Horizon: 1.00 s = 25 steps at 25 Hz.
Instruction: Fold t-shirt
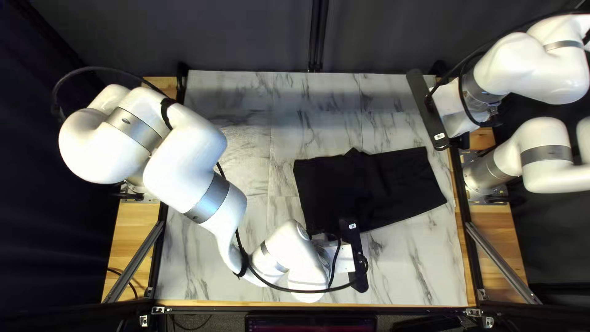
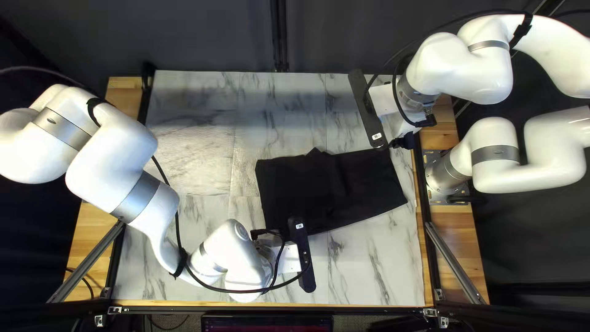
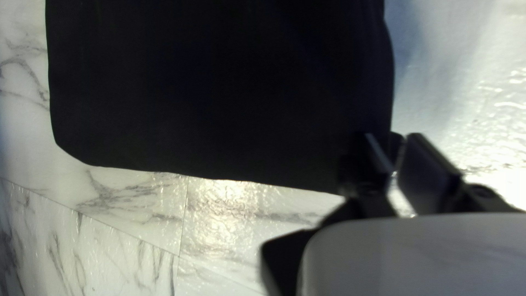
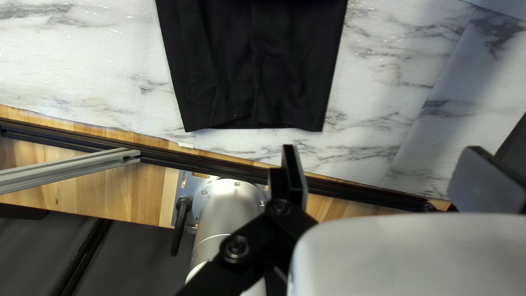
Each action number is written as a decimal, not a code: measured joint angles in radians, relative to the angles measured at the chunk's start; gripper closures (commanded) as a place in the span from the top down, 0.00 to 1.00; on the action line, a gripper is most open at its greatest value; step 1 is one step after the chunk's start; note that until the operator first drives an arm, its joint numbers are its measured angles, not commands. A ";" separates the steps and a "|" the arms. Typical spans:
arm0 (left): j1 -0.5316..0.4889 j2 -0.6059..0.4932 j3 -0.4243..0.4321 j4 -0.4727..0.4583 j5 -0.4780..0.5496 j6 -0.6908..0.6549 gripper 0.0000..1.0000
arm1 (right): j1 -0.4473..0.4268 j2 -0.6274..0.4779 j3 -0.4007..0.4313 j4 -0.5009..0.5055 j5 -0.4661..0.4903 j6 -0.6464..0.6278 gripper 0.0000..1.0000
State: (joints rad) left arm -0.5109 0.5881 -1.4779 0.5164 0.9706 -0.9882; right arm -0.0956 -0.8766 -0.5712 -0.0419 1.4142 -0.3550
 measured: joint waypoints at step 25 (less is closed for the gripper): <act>0.028 0.011 -0.006 -0.013 0.032 -0.010 0.00 | 0.000 0.000 0.000 0.000 0.000 0.000 1.00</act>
State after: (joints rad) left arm -0.4830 0.5996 -1.4836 0.5035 1.0021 -0.9978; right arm -0.0956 -0.8766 -0.5712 -0.0419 1.4142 -0.3550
